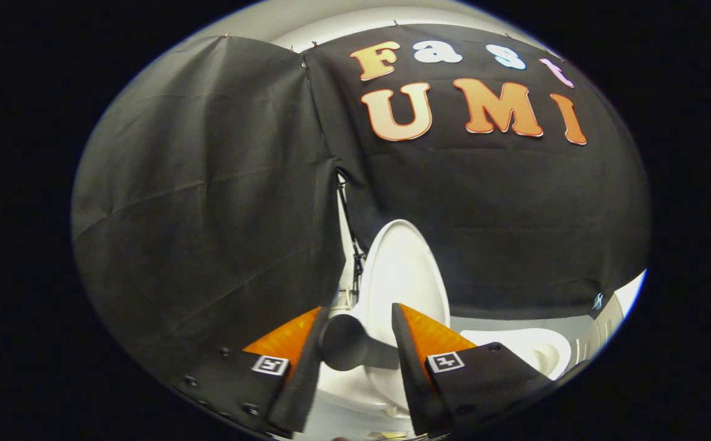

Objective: Open the toilet lid.

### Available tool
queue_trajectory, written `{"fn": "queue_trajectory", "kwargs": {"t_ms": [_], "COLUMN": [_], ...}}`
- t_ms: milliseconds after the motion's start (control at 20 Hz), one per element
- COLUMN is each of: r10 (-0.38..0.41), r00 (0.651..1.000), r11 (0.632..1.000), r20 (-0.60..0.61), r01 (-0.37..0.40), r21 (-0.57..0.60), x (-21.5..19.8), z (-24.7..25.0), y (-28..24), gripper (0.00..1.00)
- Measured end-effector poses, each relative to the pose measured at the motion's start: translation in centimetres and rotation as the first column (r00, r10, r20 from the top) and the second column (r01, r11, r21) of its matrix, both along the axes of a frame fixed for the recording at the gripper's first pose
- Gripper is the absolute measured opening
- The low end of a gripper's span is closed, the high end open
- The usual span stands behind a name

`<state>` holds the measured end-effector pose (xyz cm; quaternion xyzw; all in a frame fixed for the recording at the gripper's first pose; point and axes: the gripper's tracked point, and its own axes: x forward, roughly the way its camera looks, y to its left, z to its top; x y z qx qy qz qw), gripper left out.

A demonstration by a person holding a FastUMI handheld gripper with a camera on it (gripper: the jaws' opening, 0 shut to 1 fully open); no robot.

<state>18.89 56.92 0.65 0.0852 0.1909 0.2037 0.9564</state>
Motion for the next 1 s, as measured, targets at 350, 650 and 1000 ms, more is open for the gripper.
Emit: {"fn": "queue_trajectory", "kwargs": {"t_ms": [350,650,1000], "r10": [-0.010,-0.097,-0.229], "r00": [0.988,0.975,0.938], "r11": [0.998,0.994,0.973], "r20": [0.155,0.200,0.262], "r01": [0.001,0.086,0.220], "r21": [0.058,0.063,0.064], "x": [-0.3,0.7,0.2], "z": [5.4,6.9,7.2], "y": [-5.2,-15.1,-29.9], "gripper": [0.94,0.94,0.94]}}
